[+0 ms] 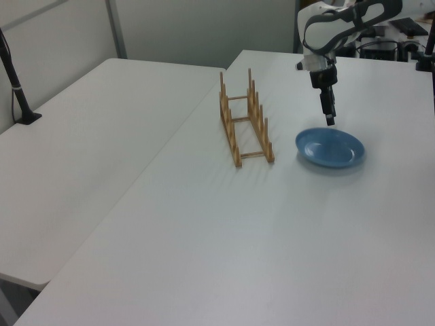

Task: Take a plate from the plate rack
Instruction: 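Lower the held plate flat onto the table beside the rack, then open the gripper, release the plate, and raise the gripper away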

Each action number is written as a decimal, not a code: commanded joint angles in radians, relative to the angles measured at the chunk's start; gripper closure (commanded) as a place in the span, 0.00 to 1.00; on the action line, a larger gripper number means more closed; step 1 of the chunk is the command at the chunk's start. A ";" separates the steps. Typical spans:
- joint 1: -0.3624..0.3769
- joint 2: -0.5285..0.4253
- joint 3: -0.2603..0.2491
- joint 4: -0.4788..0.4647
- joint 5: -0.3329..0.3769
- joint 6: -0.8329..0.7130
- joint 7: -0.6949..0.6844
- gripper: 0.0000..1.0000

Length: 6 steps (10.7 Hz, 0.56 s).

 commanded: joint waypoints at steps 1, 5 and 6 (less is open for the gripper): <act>0.020 -0.094 0.061 0.013 -0.090 0.020 0.180 0.00; 0.047 -0.248 0.135 0.041 -0.179 -0.067 0.379 0.00; 0.087 -0.278 0.137 0.056 -0.232 -0.113 0.412 0.00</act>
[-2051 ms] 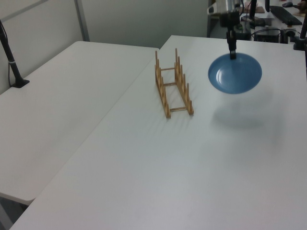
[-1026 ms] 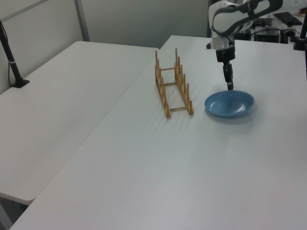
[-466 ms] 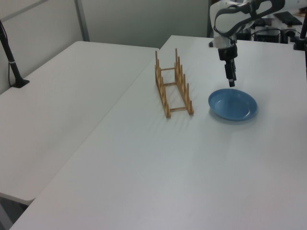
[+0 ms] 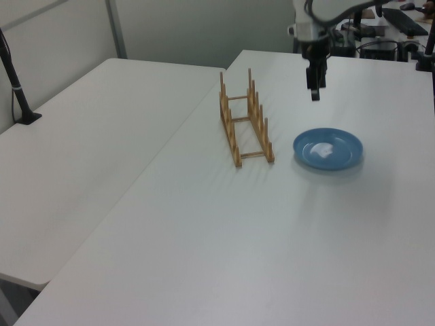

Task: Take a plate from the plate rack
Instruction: 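Open the gripper, release the plate, and raise the gripper away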

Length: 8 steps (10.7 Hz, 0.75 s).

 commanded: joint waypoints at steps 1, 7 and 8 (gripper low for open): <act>0.078 -0.129 0.017 0.003 -0.112 -0.113 0.117 0.00; 0.066 -0.163 0.022 0.018 -0.106 -0.132 0.228 0.00; 0.066 -0.163 0.022 0.018 -0.106 -0.130 0.224 0.00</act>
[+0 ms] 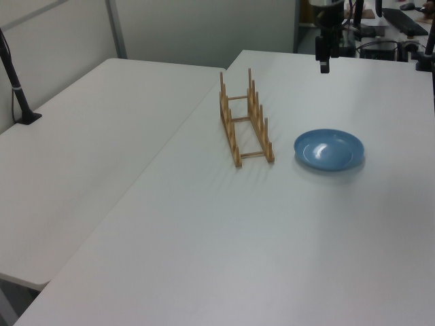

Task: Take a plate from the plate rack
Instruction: 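Open the gripper, release the plate, and raise the gripper away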

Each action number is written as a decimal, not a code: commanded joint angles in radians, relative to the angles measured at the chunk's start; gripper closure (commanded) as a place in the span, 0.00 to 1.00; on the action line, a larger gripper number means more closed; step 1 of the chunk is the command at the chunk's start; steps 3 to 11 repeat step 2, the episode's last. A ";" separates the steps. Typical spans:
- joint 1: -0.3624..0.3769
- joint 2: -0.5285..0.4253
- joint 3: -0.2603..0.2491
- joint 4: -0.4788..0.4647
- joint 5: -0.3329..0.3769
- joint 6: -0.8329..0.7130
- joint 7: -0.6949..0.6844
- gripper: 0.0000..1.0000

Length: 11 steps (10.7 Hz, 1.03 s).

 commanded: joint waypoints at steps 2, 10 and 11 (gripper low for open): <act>0.004 -0.008 -0.012 0.004 -0.016 -0.011 0.019 0.00; 0.004 -0.008 -0.012 0.004 -0.016 -0.011 0.019 0.00; 0.004 -0.008 -0.012 0.004 -0.016 -0.011 0.019 0.00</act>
